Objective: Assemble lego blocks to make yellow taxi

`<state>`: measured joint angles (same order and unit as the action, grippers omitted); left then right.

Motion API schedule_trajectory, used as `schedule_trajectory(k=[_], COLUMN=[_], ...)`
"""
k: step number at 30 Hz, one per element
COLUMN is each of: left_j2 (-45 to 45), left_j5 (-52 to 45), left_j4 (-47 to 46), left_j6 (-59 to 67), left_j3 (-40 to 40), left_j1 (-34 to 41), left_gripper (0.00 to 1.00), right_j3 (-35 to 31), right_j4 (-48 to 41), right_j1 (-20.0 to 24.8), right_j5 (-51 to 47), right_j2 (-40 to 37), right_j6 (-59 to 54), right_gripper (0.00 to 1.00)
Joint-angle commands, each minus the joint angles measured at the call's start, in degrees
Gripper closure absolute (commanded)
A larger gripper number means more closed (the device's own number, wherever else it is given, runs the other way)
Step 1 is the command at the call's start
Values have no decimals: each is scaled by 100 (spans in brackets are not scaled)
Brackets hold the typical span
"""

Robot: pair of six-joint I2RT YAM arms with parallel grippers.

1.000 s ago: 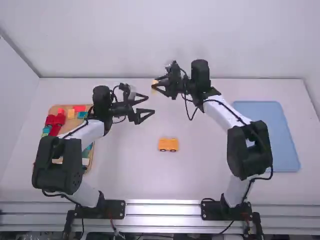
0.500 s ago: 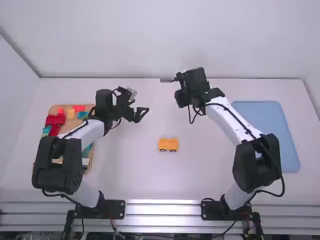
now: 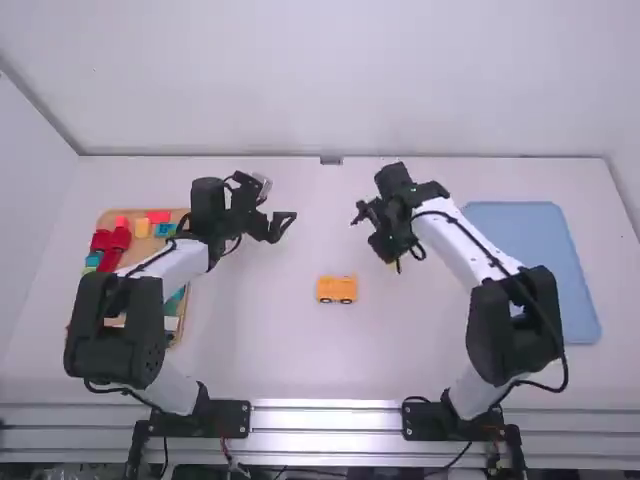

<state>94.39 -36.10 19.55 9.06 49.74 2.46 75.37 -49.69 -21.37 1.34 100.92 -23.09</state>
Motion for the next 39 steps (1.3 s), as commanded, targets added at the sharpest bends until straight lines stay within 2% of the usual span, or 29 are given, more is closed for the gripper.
schedule_trajectory(k=[1,5,8,14,18,22,29,32,33,35,39], left_j2=[2,2,2,2,2,2,2,2,2,2,2], left_j5=[-26,-24,-26,-28,-26,-24,-26,-26,-26,-26,-26], left_j4=[-2,2,-4,-59,-164,-214,-219,-238,-243,-262,-269], left_j6=[87,87,90,146,341,326,323,326,330,345,341], left_j3=[-20,-20,-20,-20,-20,-20,-20,-20,-20,-20,-20], left_j1=[-20,-20,-20,-20,-20,-20,-20,-20,-20,-20,-20], left_gripper=[1,1,1,1,1,1,1,1,1,1,1], right_j3=[-398,-863,-1154,-1453,-1460,-1460,-1458,-1333,-1296,-1226,-1207], right_j4=[42,212,518,1115,1198,1217,1392,1158,1123,1075,1093], right_j1=[-136,-363,-485,-387,-107,-37,-184,-271,-295,-356,-420], right_j5=[28,-39,-37,11,330,490,533,428,380,326,337], right_j2=[-85,-85,-85,-83,-83,-83,190,476,516,562,562], right_j6=[-876,-1491,-1805,-2024,-2385,-2717,-3021,-3134,-3115,-3128,-3407], right_gripper=[100,100,96,99,89,85,87,97,98,97,88])
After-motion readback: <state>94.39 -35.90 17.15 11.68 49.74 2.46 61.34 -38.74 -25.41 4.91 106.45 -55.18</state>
